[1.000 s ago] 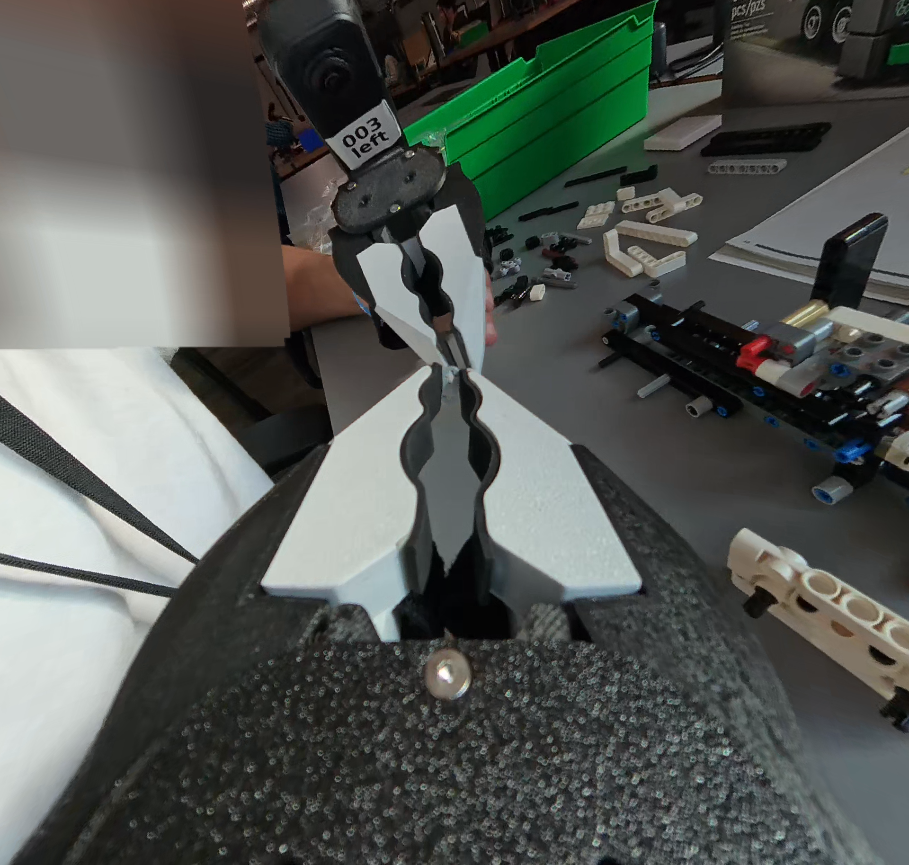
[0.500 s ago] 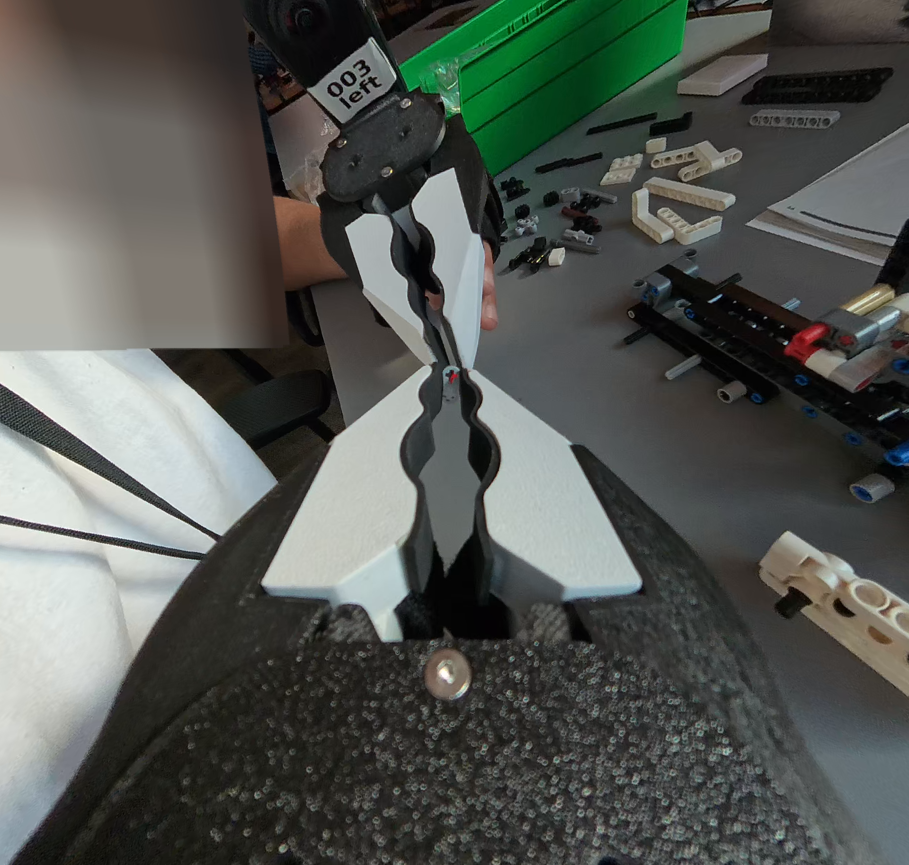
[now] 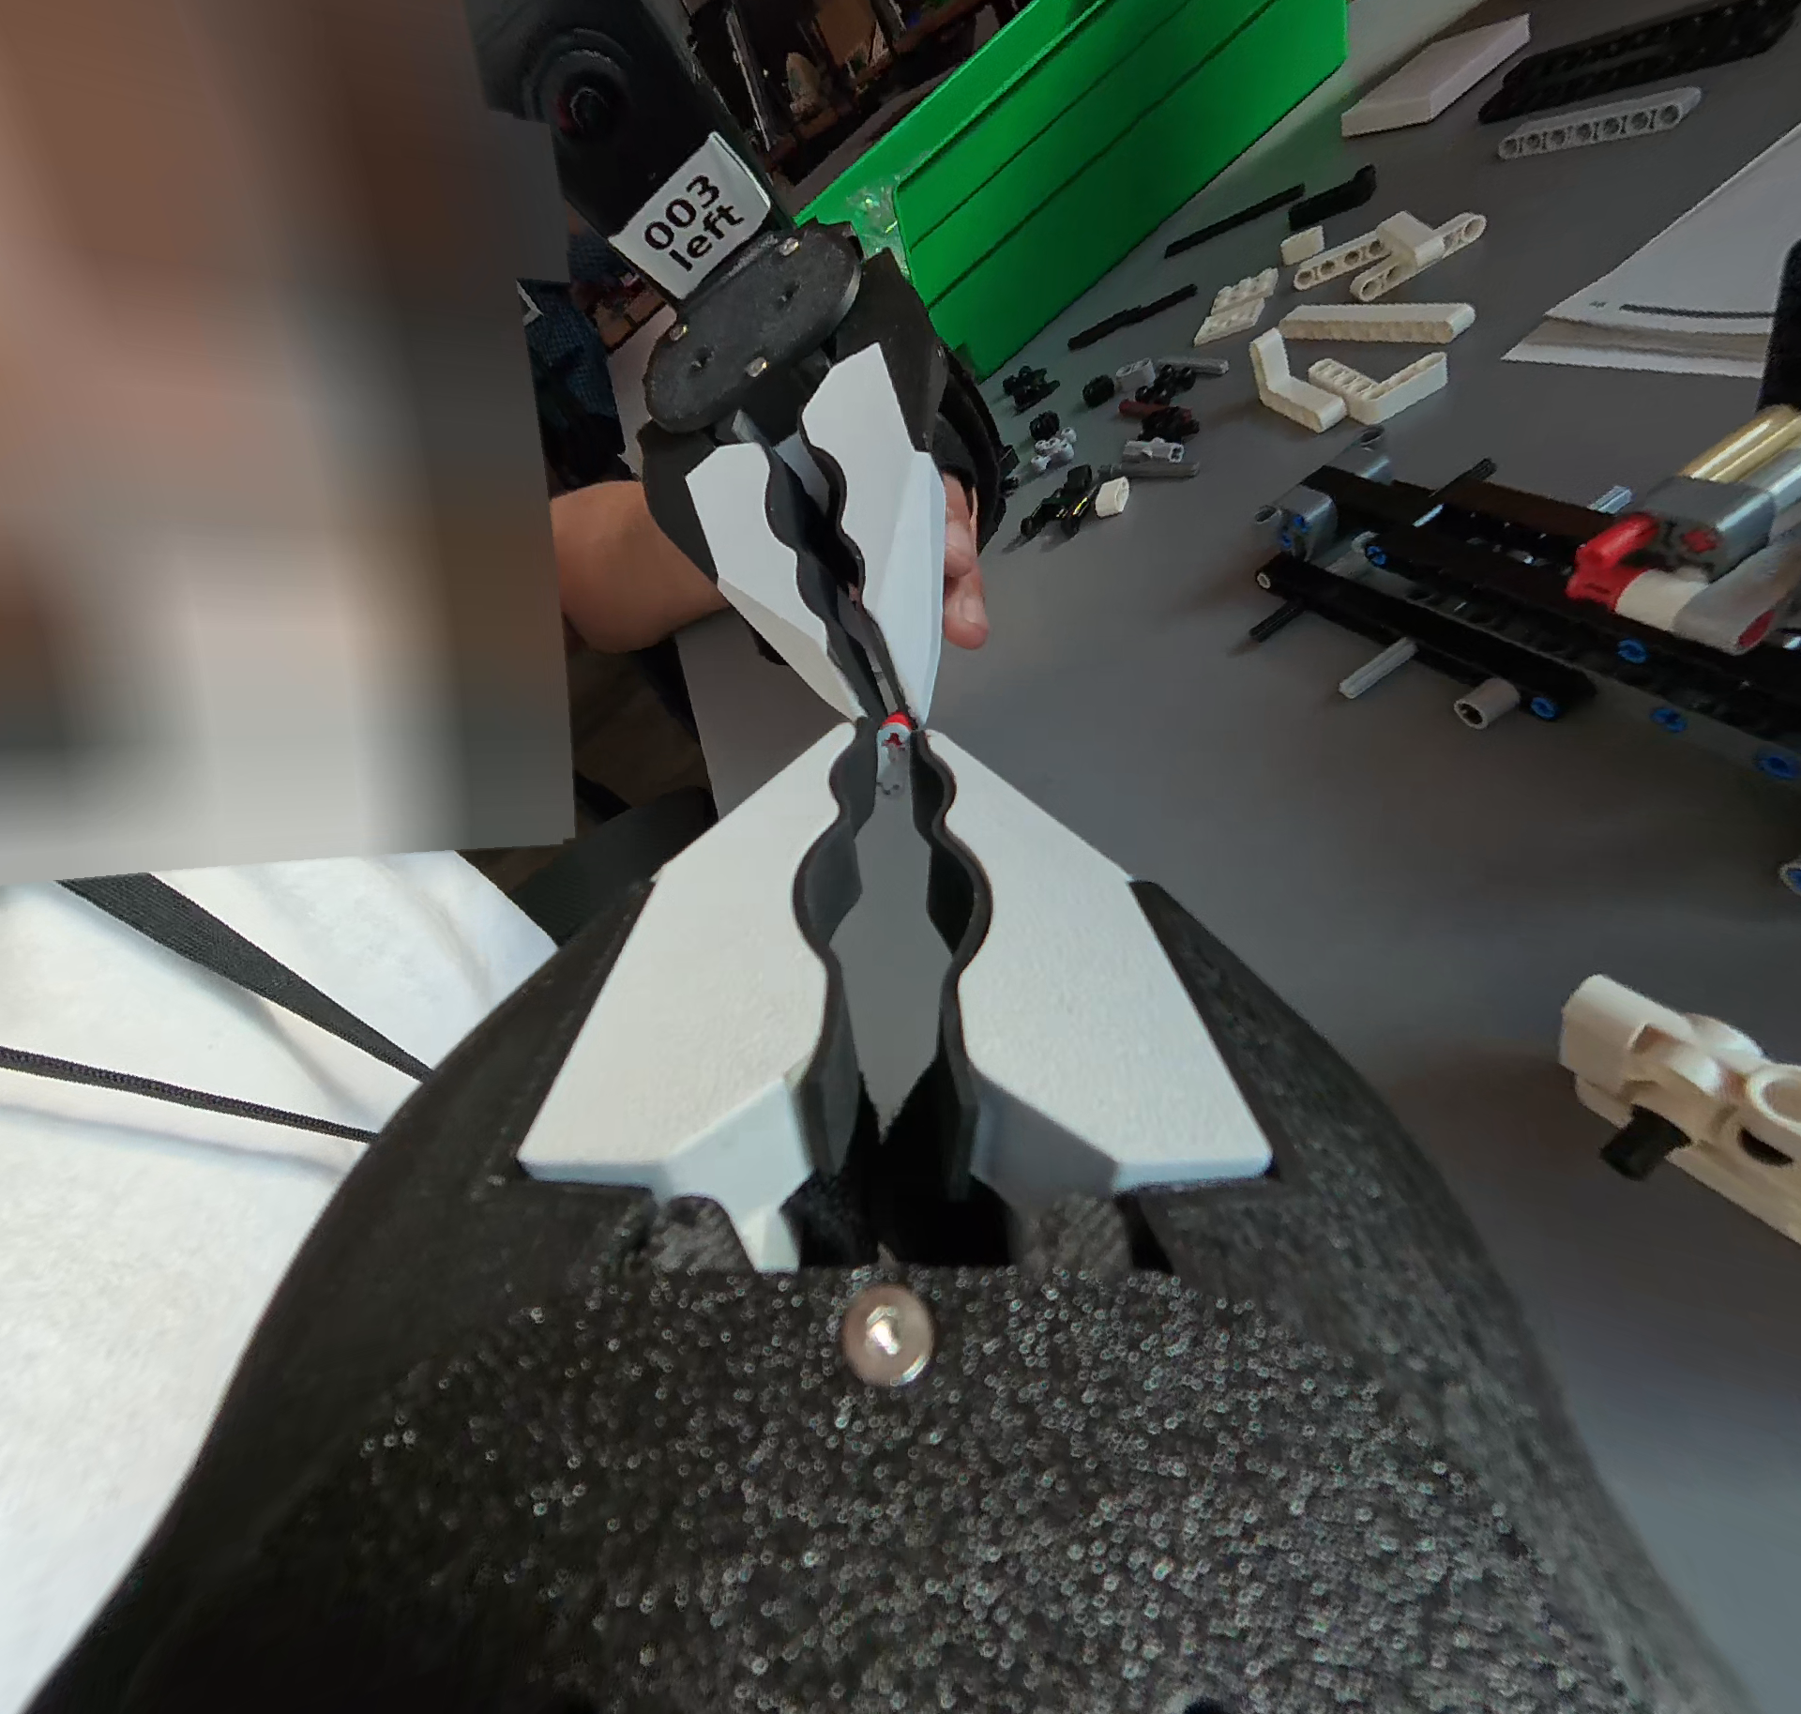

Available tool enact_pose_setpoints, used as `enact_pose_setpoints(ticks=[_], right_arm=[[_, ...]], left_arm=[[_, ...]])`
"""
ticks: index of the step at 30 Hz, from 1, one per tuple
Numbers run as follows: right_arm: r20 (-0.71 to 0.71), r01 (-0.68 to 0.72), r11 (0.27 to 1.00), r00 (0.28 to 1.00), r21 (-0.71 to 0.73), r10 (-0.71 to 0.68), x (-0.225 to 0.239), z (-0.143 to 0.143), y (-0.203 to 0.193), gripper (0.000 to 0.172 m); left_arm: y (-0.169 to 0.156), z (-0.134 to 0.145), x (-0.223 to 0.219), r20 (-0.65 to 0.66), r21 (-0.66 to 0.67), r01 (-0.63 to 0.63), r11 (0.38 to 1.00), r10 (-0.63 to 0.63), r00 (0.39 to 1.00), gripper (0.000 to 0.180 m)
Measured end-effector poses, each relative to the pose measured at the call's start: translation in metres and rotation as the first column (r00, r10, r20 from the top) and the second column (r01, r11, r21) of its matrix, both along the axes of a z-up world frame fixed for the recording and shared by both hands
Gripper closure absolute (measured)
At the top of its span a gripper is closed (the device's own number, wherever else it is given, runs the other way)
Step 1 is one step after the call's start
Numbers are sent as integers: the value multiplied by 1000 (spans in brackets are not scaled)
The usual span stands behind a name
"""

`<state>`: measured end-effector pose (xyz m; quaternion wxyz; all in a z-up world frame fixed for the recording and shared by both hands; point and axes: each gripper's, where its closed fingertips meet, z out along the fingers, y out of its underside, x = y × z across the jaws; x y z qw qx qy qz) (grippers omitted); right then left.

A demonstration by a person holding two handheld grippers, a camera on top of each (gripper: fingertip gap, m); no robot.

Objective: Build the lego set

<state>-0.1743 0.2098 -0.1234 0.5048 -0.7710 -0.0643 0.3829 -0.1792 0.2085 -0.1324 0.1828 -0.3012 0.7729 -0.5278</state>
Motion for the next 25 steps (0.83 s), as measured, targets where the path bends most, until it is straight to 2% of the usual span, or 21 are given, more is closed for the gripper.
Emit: enact_pose_setpoints(ticks=[3, 14, 25], right_arm=[[-67, 5, 999, 998, -33, -7, 1, -1, 0, 167], [-67, -11, 1000, 998, -26, 10, -1, -1, 0, 167], [-152, -49, 998, 988, -42, 42, -5, 5, 0, 167]], left_arm=[[1, 0, 0, -13, -15, 1, 1000, -1, 1000, 179], [-2, 4, -5, -161, -176, 36, 984, -65, 985, 179], [-7, 1, -13, -317, -307, 49, 950, -151, 936, 179]])
